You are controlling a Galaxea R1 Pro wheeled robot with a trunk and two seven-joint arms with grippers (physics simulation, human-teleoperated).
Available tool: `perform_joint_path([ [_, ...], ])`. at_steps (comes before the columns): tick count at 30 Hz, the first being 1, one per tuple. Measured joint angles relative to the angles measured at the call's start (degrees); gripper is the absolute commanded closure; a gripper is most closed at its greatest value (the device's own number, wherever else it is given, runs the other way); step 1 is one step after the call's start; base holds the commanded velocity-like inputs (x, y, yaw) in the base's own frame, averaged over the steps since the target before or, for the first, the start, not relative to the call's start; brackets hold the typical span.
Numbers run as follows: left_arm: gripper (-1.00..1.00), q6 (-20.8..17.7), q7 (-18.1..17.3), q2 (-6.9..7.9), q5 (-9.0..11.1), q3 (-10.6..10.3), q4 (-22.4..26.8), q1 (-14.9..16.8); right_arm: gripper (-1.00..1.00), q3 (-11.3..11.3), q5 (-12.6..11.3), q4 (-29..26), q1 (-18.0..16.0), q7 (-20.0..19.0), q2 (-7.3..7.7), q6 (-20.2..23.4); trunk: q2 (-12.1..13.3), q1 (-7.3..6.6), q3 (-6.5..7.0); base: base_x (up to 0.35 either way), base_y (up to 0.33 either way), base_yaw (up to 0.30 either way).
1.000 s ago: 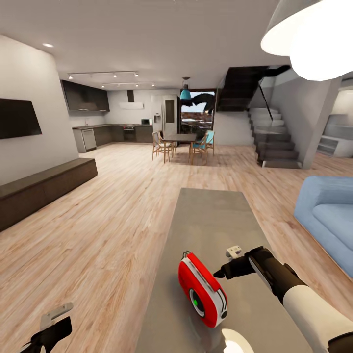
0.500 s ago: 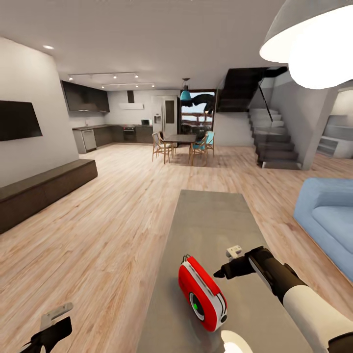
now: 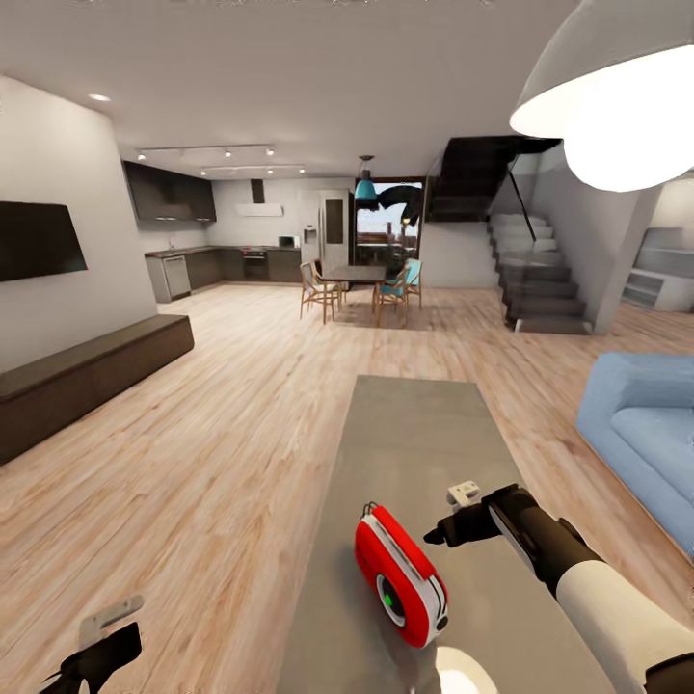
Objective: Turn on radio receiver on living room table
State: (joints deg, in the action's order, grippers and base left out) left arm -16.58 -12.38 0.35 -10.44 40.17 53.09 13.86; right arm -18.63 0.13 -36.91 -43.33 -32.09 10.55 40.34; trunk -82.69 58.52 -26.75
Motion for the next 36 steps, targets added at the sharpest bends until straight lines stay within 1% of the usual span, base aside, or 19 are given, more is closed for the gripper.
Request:
perform_joint_path([
  [30, 1.00, 0.0, 0.0, -0.04, 0.0, -0.1, 0.0, 0.0, -1.00, 0.0, 0.0, 0.0, 0.0, 0.1, -0.06, -0.1, 12.0, -6.59, 5.39, -0.247, 0.178, 0.000],
  [32, 1.00, 0.0, 0.0, -0.03, 0.0, 0.0, 0.0, 0.0, -1.00, 0.0, -0.1, 0.0, 0.0, 0.2, -0.18, -0.1, 12.8, -7.03, 5.74, -0.145, 0.101, 0.000],
  [35, 1.00, 0.0, 0.0, -0.04, 0.0, -0.1, 0.0, 0.0, -1.00, 0.1, -0.2, 0.5, 0.2, 0.2, -0.95, -0.5, 14.0, -7.69, 6.28, -0.056, 0.039, 0.000],
  [36, 1.00, 0.0, 0.0, -0.05, 0.0, -0.1, 0.0, 0.0, -1.00, 0.1, -0.2, 1.3, 0.3, 0.2, -1.22, -1.1, 14.1, -7.69, 6.29, -0.024, 0.016, 0.000],
])
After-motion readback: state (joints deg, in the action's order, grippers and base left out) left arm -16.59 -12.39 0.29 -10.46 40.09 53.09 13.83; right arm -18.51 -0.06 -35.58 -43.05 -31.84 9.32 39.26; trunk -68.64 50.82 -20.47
